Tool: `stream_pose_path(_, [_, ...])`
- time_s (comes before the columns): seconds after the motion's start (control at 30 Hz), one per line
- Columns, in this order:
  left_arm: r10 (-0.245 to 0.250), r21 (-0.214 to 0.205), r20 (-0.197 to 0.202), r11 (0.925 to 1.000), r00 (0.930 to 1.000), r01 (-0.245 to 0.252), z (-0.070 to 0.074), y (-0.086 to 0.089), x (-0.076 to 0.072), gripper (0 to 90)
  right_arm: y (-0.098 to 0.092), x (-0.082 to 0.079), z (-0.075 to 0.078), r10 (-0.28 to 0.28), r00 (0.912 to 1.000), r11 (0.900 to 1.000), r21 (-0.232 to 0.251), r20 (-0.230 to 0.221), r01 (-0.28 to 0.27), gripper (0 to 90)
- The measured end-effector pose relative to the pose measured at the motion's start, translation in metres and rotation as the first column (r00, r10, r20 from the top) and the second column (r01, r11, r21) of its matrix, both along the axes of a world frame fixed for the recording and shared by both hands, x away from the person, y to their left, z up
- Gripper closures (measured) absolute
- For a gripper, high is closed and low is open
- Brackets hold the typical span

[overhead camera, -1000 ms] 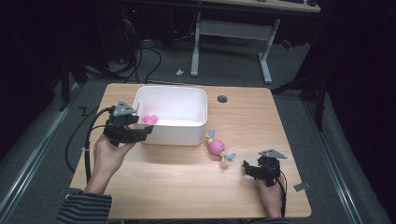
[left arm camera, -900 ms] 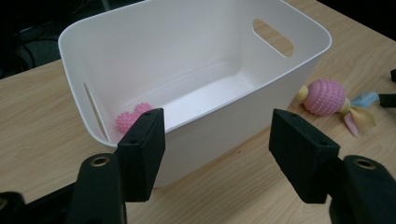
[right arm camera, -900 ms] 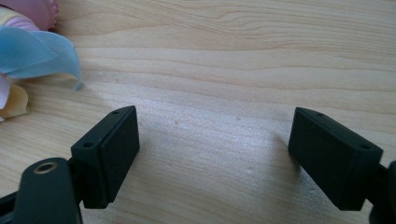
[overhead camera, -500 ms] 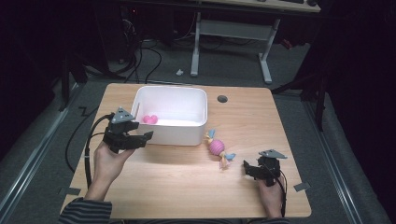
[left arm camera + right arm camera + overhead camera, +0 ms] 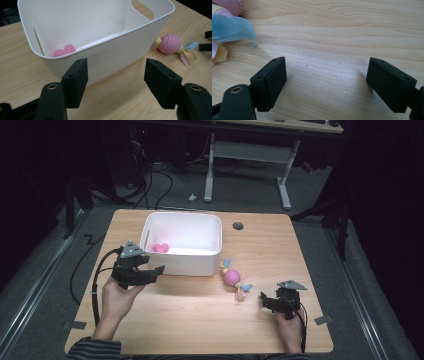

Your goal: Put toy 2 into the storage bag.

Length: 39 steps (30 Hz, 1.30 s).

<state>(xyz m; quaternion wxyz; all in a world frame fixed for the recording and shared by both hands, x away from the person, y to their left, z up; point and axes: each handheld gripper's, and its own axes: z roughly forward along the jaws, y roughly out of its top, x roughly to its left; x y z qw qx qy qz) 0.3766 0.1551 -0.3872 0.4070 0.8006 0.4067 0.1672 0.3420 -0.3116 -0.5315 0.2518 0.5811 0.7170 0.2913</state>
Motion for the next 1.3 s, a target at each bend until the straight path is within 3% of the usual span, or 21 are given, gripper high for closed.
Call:
stream_pose_path(0.97, [-0.007,-0.033,-0.025,0.9994,0.9997,0.006,-0.029,-0.005,-0.007,35.5,0.000,0.000,0.000,-0.001,1.0000,1.0000,0.000,-0.003,0.001,16.9])
stream_pose_path(1.3, [-0.016,-0.004,-0.034,0.9999,0.9993,0.016,-0.047,-0.014,-0.008,34.6,0.000,0.000,0.000,-0.003,1.0000,1.0000,0.002,-0.003,0.003,17.0])
